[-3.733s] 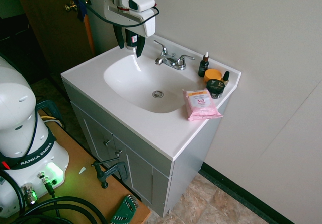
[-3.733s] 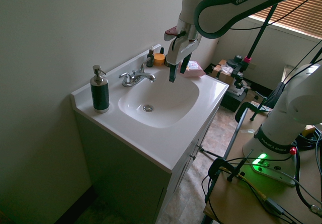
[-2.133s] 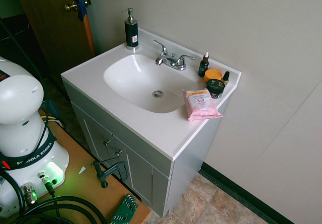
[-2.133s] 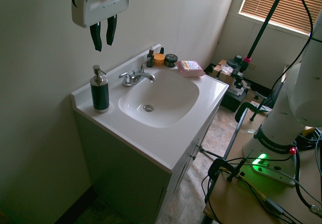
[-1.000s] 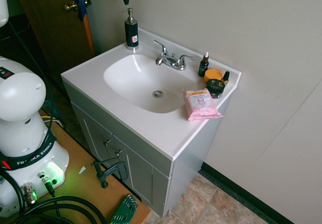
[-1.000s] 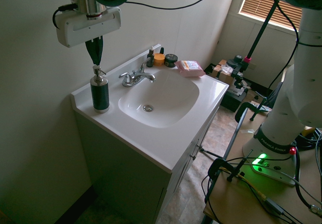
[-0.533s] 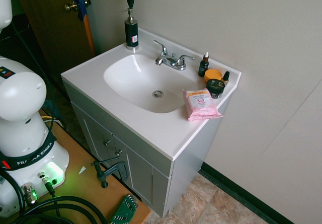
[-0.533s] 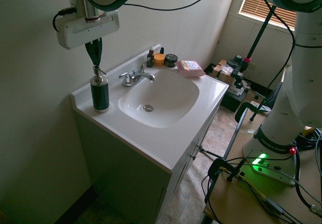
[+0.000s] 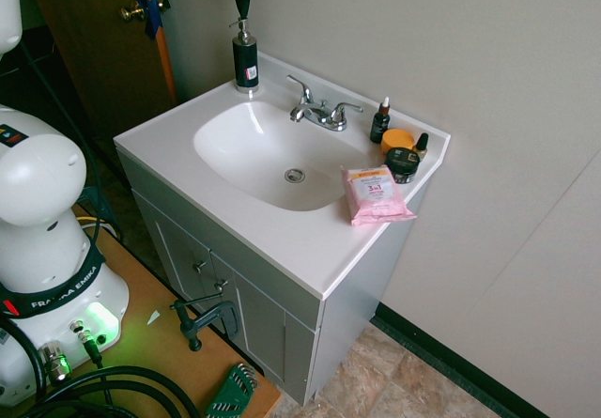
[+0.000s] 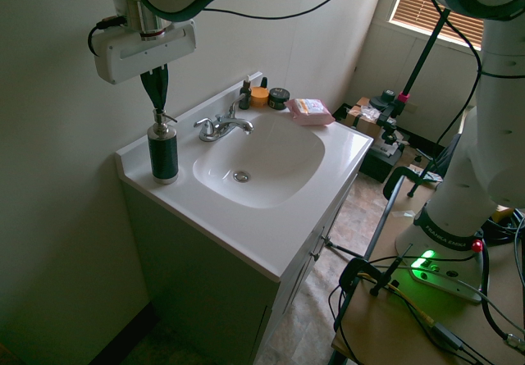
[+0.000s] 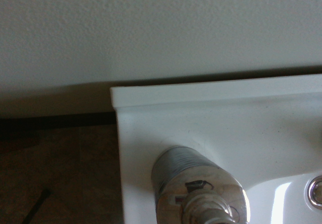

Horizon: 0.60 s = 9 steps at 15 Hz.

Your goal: Push the sanitizer

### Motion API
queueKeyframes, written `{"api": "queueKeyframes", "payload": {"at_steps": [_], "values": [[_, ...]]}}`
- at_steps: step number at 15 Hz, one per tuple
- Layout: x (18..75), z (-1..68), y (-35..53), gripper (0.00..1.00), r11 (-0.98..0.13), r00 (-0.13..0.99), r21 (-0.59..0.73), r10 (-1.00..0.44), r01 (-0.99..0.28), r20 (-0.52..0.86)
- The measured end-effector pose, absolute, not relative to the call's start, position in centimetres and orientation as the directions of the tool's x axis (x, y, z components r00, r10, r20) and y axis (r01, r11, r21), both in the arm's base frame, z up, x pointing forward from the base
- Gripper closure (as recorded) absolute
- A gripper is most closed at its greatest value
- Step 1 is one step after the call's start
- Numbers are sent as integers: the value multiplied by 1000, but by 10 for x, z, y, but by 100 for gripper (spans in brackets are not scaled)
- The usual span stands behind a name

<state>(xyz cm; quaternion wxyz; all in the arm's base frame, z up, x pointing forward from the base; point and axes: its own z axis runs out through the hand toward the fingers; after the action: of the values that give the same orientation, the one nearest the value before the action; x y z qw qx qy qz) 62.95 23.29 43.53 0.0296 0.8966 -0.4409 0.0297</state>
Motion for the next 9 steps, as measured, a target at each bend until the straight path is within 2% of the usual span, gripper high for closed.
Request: {"api": "queueKeyframes", "payload": {"at_steps": [9], "values": [[629,430,237,100,-613,611,6,-788,-790,73]]}}
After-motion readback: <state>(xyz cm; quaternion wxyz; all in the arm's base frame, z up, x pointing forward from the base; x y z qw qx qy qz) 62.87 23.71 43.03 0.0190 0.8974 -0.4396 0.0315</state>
